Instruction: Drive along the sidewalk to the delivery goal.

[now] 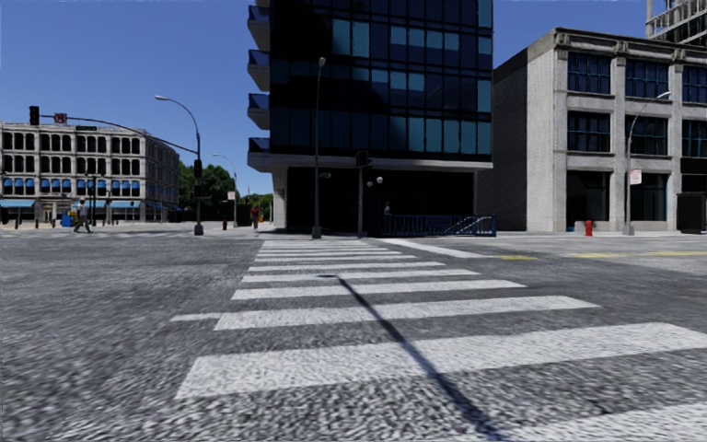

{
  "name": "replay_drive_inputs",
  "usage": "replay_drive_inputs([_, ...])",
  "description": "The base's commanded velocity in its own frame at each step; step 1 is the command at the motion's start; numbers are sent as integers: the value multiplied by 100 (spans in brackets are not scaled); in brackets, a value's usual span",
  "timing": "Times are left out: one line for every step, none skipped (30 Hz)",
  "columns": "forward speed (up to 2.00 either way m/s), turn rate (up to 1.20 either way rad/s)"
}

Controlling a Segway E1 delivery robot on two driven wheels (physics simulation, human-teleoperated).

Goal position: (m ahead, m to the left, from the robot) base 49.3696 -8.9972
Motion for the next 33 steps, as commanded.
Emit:
replay_drive_inputs([200, 2])
replay_drive_inputs([200, 2])
replay_drive_inputs([200, 2])
replay_drive_inputs([200, 4])
replay_drive_inputs([200, 4])
replay_drive_inputs([200, 5])
replay_drive_inputs([200, 9])
replay_drive_inputs([200, 9])
replay_drive_inputs([200, 17])
replay_drive_inputs([200, 20])
replay_drive_inputs([200, 21])
replay_drive_inputs([200, 21])
replay_drive_inputs([200, 21])
replay_drive_inputs([200, 21])
replay_drive_inputs([200, 21])
replay_drive_inputs([200, 21])
replay_drive_inputs([200, 21])
replay_drive_inputs([200, 21])
replay_drive_inputs([200, 21])
replay_drive_inputs([200, 21])
replay_drive_inputs([200, 21])
replay_drive_inputs([200, 21])
replay_drive_inputs([200, 21])
replay_drive_inputs([200, 21])
replay_drive_inputs([200, 21])
replay_drive_inputs([200, 21])
replay_drive_inputs([200, 21])
replay_drive_inputs([200, 21])
replay_drive_inputs([200, 23])
replay_drive_inputs([200, 23])
replay_drive_inputs([200, 24])
replay_drive_inputs([200, 24])
replay_drive_inputs([200, 25])
